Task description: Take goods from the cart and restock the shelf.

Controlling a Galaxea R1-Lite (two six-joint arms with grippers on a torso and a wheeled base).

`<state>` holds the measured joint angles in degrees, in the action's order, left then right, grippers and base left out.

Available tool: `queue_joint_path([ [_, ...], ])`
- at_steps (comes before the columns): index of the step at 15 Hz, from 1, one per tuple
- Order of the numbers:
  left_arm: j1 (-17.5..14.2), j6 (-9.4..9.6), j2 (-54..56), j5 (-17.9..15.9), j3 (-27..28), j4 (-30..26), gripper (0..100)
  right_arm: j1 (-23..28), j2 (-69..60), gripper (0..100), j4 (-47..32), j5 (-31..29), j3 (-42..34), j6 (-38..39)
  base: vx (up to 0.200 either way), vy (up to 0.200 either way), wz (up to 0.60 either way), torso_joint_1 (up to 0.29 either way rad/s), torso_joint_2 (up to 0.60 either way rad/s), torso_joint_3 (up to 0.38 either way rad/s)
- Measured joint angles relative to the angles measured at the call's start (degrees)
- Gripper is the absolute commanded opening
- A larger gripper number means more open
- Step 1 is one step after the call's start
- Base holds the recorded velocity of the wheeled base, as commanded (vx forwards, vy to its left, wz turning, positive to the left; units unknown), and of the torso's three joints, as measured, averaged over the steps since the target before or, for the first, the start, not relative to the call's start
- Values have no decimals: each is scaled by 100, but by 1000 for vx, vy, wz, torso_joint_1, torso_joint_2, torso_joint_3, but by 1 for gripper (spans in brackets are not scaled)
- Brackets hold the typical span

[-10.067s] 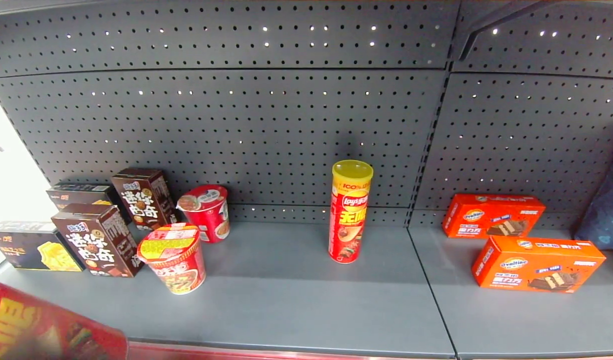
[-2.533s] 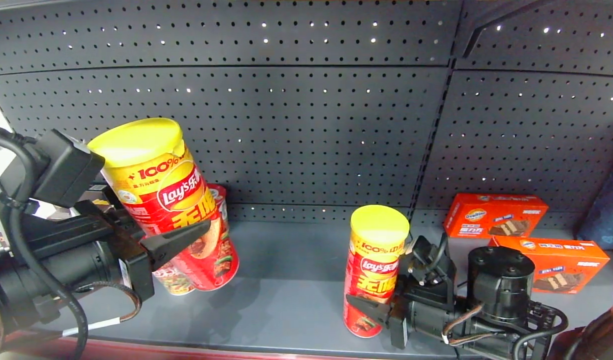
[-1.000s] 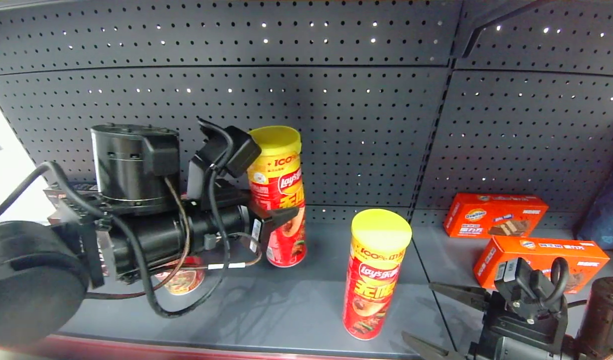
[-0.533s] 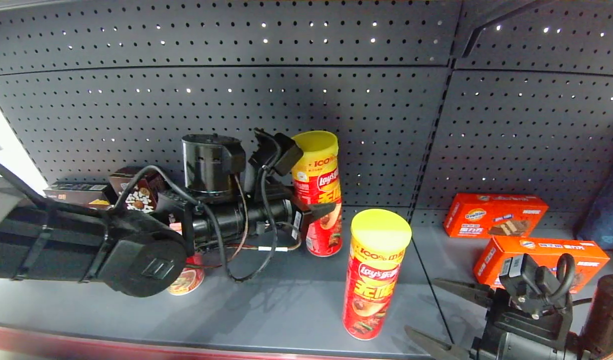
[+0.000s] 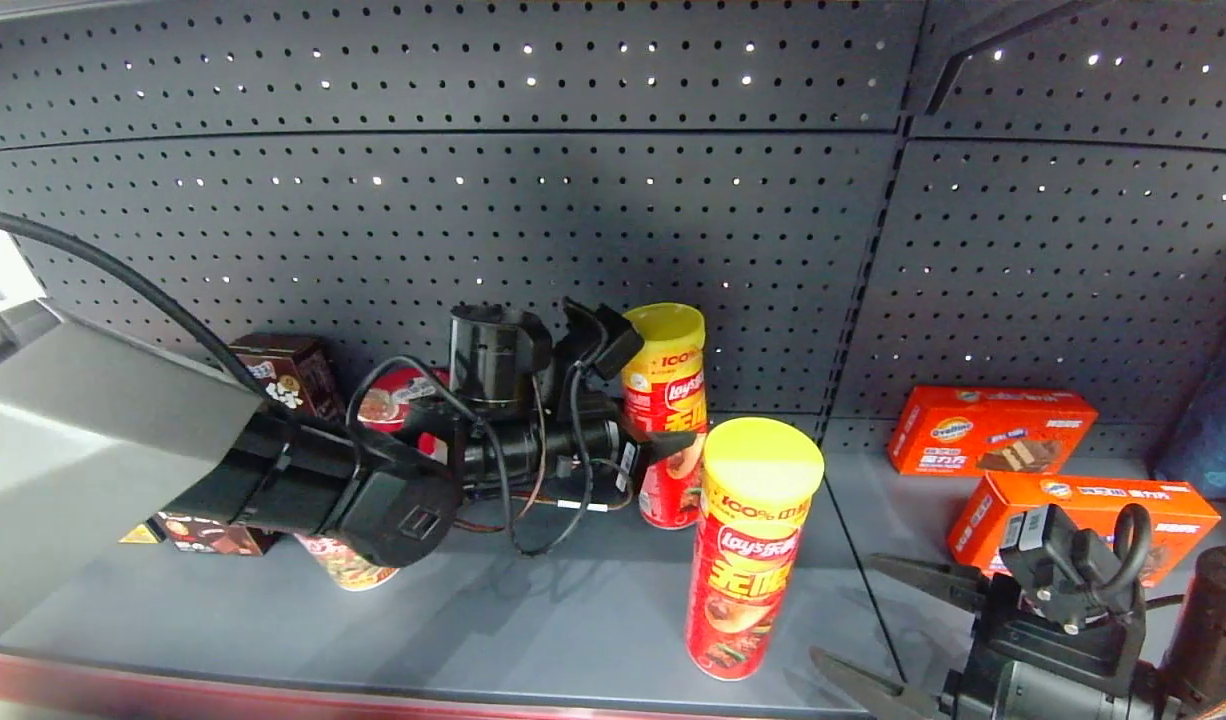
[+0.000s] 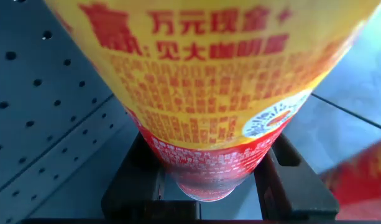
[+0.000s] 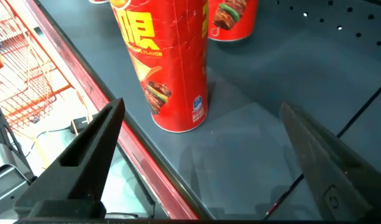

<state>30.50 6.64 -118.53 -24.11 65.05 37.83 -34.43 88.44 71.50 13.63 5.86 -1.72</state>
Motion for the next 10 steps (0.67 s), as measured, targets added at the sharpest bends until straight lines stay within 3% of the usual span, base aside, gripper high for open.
queue_joint_path([
  [2, 6, 55, -200, -79, 388, -138, 0, 0, 0, 100, 2, 0, -5, 0, 0, 0, 0, 0, 0, 0],
  [5, 1, 345, -363, -233, 672, -525, 0, 6, 4, 100, 2, 0, -17, -2, 0, 0, 0, 0, 0, 0],
  [10, -11, 354, -578, -282, 1012, -573, 0, 17, 28, 100, 0, 5, -16, 6, 0, 0, 0, 0, 0, 0],
])
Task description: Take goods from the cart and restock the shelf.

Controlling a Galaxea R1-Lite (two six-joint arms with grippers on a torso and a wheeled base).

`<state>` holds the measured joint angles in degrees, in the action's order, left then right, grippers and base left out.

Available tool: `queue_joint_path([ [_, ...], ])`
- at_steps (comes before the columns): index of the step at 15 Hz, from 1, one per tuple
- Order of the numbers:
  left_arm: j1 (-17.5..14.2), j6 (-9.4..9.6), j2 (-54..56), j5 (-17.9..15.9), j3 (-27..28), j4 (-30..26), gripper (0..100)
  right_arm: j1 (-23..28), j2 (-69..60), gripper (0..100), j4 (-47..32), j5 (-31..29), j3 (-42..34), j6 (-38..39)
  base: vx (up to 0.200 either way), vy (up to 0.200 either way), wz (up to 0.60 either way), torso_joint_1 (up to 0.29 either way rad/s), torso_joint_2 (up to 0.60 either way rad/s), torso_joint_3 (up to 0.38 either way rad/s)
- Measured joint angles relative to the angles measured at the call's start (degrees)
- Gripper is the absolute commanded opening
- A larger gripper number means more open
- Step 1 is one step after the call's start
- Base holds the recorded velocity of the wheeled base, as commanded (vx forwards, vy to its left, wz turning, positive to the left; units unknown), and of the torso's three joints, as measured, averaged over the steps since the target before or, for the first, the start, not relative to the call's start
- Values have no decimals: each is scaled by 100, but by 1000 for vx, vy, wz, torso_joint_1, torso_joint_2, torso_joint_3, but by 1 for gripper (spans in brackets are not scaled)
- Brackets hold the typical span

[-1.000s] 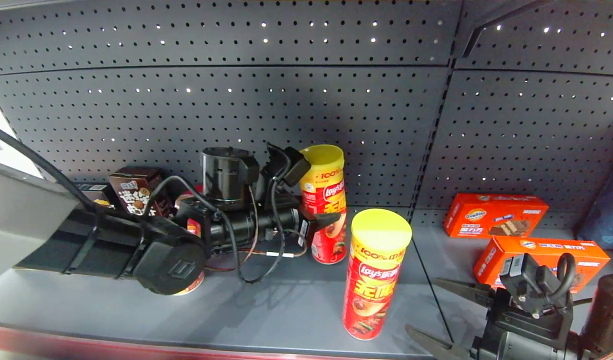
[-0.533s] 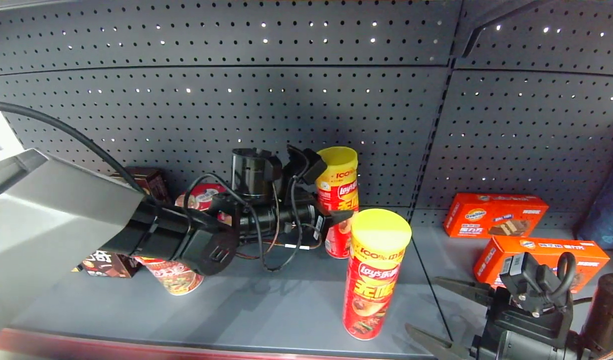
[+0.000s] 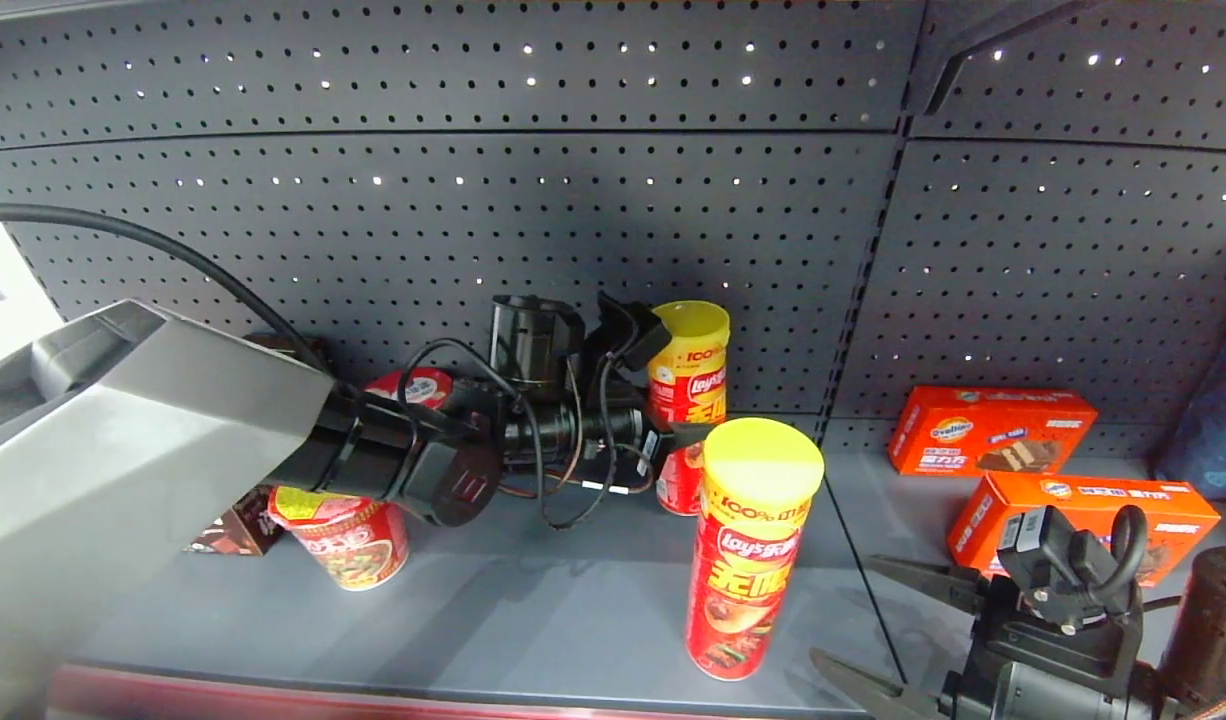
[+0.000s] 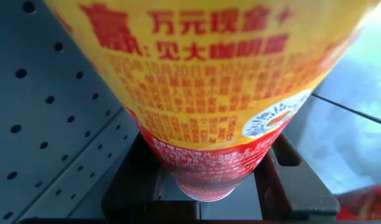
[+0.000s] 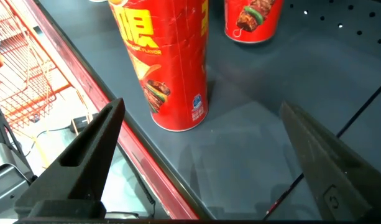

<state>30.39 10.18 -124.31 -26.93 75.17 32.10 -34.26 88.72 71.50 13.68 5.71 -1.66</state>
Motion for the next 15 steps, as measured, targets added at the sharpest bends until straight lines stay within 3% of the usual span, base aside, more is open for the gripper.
queue_joint_path([
  [13, -96, 20, -364, -28, 295, 15, 0, 0, 102, 100, -12, 9, 27, 11, 0, 0, 0, 0, 0, 0],
  [14, -96, 29, -397, -28, 328, 15, 100, 0, 107, 100, -12, 9, 22, 11, 0, 0, 0, 0, 0, 0],
  [15, -96, 51, -419, -22, 347, 13, 100, 0, 111, 100, -17, 9, 10, 11, 0, 0, 0, 0, 0, 0],
])
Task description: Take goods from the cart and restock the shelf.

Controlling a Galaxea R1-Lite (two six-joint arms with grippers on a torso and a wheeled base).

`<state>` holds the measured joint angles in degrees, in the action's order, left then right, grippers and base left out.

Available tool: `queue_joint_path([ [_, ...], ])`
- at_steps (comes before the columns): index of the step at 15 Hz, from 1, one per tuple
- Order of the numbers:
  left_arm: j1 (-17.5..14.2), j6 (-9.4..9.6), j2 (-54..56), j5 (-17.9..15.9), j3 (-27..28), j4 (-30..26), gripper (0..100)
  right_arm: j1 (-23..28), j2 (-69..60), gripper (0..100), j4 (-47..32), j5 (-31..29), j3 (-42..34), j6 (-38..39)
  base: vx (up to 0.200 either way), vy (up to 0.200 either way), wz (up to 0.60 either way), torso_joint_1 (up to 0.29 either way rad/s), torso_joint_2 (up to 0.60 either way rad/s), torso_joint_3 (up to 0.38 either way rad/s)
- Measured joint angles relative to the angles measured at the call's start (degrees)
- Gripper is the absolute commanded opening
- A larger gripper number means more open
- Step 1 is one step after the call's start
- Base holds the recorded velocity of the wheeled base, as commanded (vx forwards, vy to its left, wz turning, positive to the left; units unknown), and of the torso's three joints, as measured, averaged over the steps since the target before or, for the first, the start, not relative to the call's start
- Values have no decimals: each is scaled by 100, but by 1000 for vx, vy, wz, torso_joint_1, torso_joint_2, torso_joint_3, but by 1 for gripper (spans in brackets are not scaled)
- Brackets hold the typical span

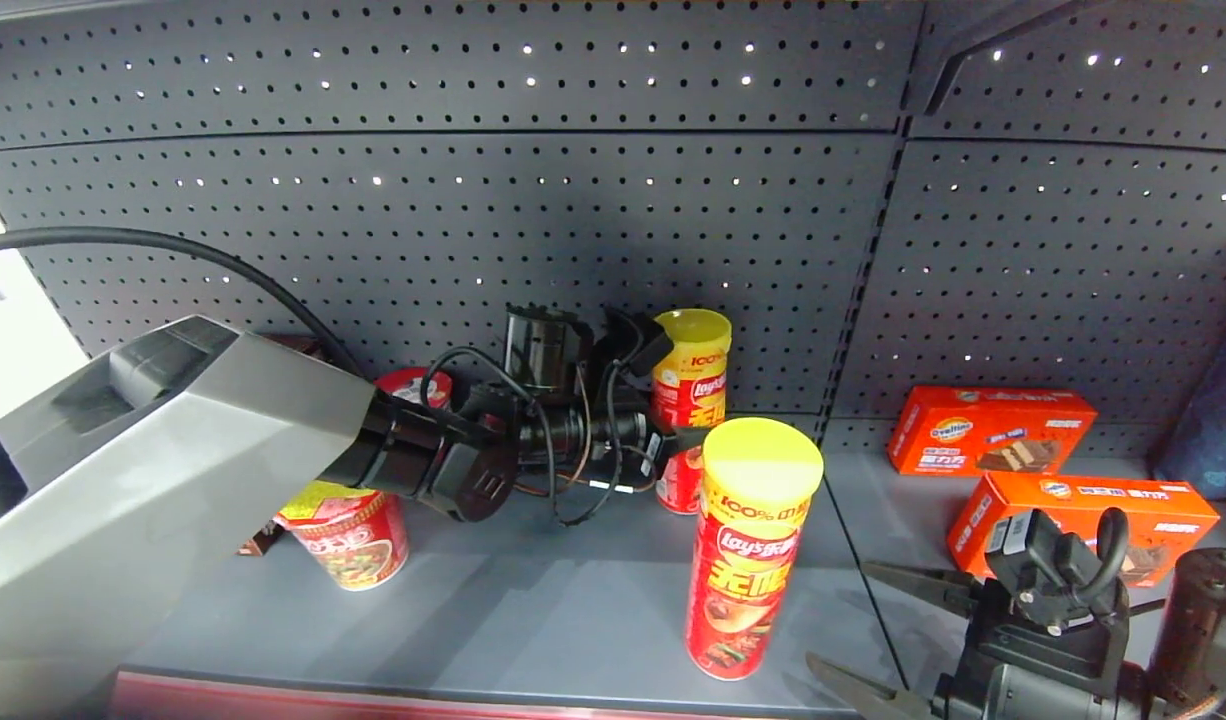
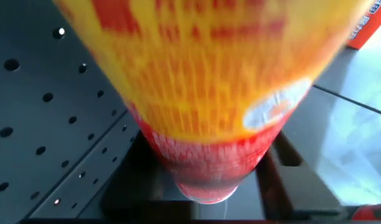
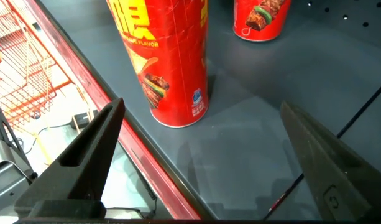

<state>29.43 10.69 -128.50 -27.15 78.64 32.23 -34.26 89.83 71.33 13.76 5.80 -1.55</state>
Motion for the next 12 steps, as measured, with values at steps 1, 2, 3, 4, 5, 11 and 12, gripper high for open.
queue_joint_path([
  [1, 0, 34, -22, 13, 5, 0, 100, 0, 2, 100, -2, -2, -16, 0, 0, 0, 0, 0, 0, 0],
  [2, 0, 39, -33, 20, 5, 1, 100, 0, 5, 100, -6, -5, -27, 0, 0, 0, 0, 0, 0, 0],
  [3, -2, 44, -38, 28, 0, 20, 100, 0, 5, 100, -6, -5, -38, -1, 0, 0, 0, 0, 0, 0],
  [4, 1, 48, -30, 38, -20, 23, 100, 24, 5, 100, -20, 0, -46, -6, 0, 0, 0, 0, 0, 0],
  [5, 4, 48, -5, 44, -52, 33, 100, 50, 7, 100, -33, -2, -51, -9, 0, 0, 0, 0, 0, 0],
  [11, -13, 44, 1034, 391, -1269, 129, 100, 91, 0, 100, -35, -50, -267, -39, 0, 0, 0, 0, 0, 0],
  [12, -18, 44, 1323, 479, -1619, 146, 100, 102, -6, 100, -39, -83, -327, -66, 0, 0, 0, 0, 0, 0],
])
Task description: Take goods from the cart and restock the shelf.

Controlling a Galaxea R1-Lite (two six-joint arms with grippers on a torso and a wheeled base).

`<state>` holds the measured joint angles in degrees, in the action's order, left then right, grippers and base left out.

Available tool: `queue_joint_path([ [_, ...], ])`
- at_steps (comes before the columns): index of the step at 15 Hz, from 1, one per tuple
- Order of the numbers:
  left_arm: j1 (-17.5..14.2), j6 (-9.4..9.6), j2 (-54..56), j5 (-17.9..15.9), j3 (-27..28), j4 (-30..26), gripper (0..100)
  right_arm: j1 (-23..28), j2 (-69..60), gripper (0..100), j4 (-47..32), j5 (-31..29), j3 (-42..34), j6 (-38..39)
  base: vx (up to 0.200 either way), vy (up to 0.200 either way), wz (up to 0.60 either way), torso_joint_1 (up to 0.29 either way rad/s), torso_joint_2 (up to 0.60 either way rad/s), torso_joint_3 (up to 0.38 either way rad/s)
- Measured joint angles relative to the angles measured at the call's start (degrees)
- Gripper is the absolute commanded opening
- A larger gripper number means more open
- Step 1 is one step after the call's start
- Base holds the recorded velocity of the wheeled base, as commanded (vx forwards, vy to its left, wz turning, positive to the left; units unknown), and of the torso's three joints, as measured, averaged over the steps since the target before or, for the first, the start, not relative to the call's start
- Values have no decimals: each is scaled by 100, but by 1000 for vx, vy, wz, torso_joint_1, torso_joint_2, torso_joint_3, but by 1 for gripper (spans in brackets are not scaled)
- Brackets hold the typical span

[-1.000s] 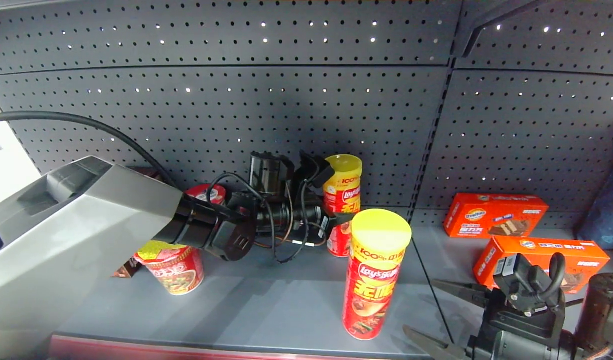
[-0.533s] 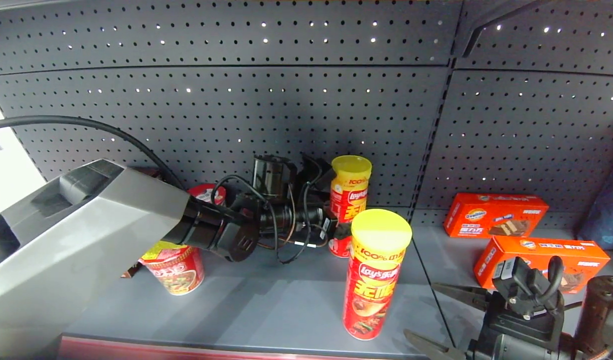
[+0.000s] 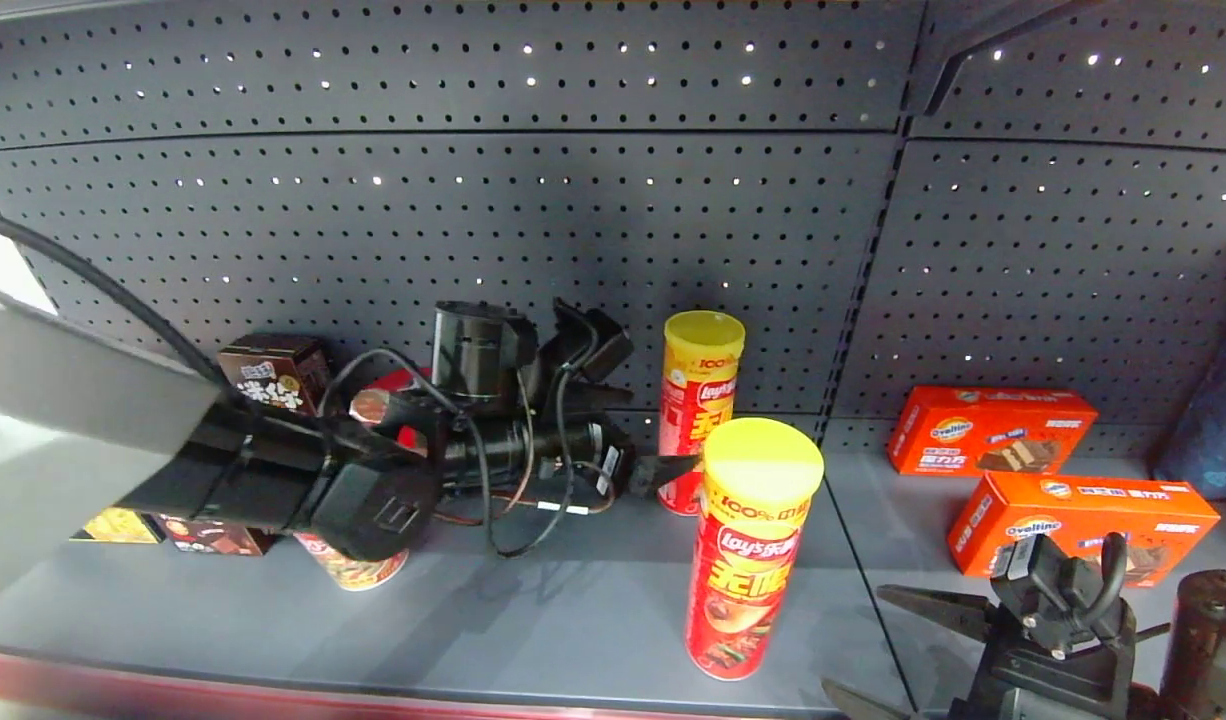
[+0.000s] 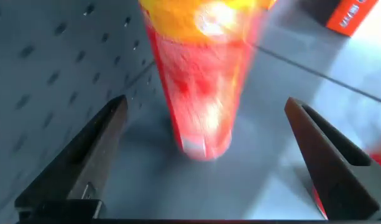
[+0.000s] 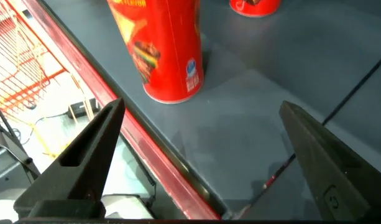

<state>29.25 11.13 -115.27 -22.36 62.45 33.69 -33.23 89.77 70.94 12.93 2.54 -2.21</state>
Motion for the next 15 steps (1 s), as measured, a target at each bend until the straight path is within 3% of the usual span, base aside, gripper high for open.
queue_joint_path([
  [3, 5, -11, 987, 255, -1124, 21, 100, 20, -27, 100, -216, -473, 40, -69, 0, 0, 0, 0, 0, 0],
  [7, -102, -60, 2255, 772, -2319, -15, 100, 85, -55, 100, -1346, -1126, 571, -683, 0, 0, 0, 0, 0, 0],
  [11, -290, -51, 2920, 1040, -3027, 216, 100, 35, 11, 100, -1719, -1364, 1096, -606, 0, 0, 0, 0, 0, 0],
  [15, -339, -66, 3217, 1095, -3228, 265, 100, 24, 330, 100, -1710, -1382, 1552, -580, 0, 0, 0, 0, 0, 0],
])
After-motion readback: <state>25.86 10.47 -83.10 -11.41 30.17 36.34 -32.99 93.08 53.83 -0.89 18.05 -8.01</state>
